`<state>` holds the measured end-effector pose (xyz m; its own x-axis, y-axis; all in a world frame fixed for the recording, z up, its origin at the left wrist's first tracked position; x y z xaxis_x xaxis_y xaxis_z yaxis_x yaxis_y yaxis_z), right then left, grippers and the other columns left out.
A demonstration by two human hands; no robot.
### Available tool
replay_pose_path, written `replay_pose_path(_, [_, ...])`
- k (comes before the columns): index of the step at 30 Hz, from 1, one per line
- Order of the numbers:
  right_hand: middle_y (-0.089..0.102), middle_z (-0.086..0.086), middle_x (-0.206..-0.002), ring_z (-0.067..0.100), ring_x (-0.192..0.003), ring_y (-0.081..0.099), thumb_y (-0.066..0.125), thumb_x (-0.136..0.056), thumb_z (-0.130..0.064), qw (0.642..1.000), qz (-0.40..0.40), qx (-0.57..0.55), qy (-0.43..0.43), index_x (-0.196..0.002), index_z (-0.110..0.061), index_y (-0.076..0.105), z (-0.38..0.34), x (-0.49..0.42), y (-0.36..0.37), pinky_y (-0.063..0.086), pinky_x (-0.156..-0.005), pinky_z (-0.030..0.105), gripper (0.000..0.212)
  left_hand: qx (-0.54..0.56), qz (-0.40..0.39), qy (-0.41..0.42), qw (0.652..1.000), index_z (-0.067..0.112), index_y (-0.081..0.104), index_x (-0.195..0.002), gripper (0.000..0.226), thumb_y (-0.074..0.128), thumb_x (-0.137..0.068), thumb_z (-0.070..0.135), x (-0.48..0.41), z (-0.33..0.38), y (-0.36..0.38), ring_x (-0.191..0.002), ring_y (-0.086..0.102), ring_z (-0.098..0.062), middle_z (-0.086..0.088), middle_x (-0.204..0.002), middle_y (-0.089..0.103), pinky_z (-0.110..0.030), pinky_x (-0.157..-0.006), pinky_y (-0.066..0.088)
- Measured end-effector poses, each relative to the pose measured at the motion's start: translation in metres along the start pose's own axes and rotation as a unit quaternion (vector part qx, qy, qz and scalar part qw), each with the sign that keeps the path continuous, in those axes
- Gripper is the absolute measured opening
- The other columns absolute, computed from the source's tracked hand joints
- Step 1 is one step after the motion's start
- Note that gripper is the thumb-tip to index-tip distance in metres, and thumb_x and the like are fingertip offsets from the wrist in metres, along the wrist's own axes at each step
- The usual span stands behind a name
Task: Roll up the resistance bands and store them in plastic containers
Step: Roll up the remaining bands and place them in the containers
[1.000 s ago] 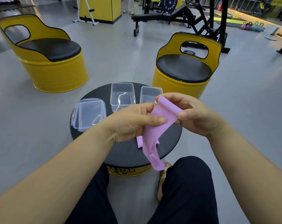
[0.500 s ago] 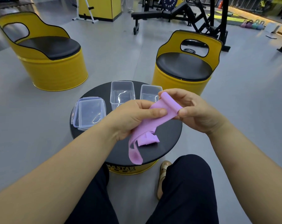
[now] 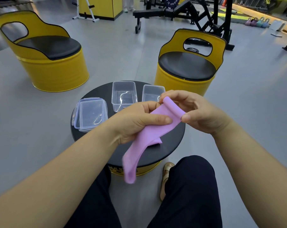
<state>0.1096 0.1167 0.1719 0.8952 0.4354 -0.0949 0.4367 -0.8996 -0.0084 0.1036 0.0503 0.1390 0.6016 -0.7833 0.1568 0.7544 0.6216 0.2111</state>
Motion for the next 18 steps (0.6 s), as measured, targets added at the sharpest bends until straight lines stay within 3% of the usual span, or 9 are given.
replay_pose_path(5, [0.058,-0.004,-0.111,0.026,-0.103,0.051,0.077,-0.055,-0.022,0.996,0.015,0.087,0.006,-0.103,-0.027,0.069,-0.002,0.003,-0.004,0.047,-0.088,0.036,0.049,-0.004,-0.024,0.007,1.0,0.02,0.075,-0.087,0.021,0.074,-0.067,0.013,0.003,0.001,0.002,-0.079,0.064,-0.013,-0.002,-0.089,0.07,-0.022,-0.075,0.051])
replay_pose_path(8, [0.056,0.0,-0.113,0.032,-0.101,0.051,0.075,-0.057,-0.021,0.993,0.0,0.119,0.023,-0.104,-0.029,0.068,-0.003,0.005,-0.002,0.048,-0.088,0.036,0.048,-0.019,-0.027,0.017,0.999,0.019,0.074,-0.089,0.037,0.081,-0.062,0.043,0.003,0.0,0.002,-0.092,0.062,-0.019,-0.007,-0.099,0.068,-0.031,-0.087,0.049])
replay_pose_path(12, [0.053,0.007,-0.121,0.039,-0.103,0.05,0.076,-0.058,-0.025,0.984,-0.015,0.169,0.052,-0.109,-0.027,0.063,-0.004,0.007,-0.001,0.049,-0.08,0.035,0.053,-0.046,0.022,0.005,0.999,0.02,0.075,-0.077,0.024,0.072,-0.068,0.041,0.002,-0.002,-0.005,-0.083,0.058,-0.025,-0.01,-0.088,0.067,-0.032,-0.074,0.048])
replay_pose_path(14, [0.054,0.003,-0.123,0.033,-0.099,0.053,0.076,-0.059,-0.025,0.98,-0.025,0.184,0.067,-0.112,-0.027,0.061,-0.004,0.009,0.0,0.05,-0.075,0.028,0.055,-0.051,0.023,0.005,0.998,0.017,0.074,-0.077,0.025,0.071,-0.066,0.039,0.002,-0.002,-0.005,-0.081,0.059,-0.024,-0.007,-0.084,0.068,-0.031,-0.072,0.049])
replay_pose_path(18, [0.062,-0.01,-0.113,0.011,-0.089,0.059,0.076,-0.06,-0.028,0.978,-0.004,0.193,0.079,-0.117,-0.035,0.058,-0.008,0.012,-0.006,0.05,-0.074,0.021,0.06,-0.068,0.051,0.037,0.996,0.016,0.075,-0.083,0.025,0.069,-0.073,0.038,0.001,0.005,-0.013,-0.09,0.062,-0.019,-0.003,-0.093,0.071,-0.036,-0.086,0.043])
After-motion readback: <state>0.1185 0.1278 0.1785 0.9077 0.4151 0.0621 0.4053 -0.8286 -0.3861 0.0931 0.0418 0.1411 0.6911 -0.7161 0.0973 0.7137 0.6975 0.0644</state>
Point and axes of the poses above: each hand's wrist, its own x-axis away from the middle knuckle, its own y-axis out of the palm, z = x × y, the point moved 10 cm from there along -x, towards the middle knuckle
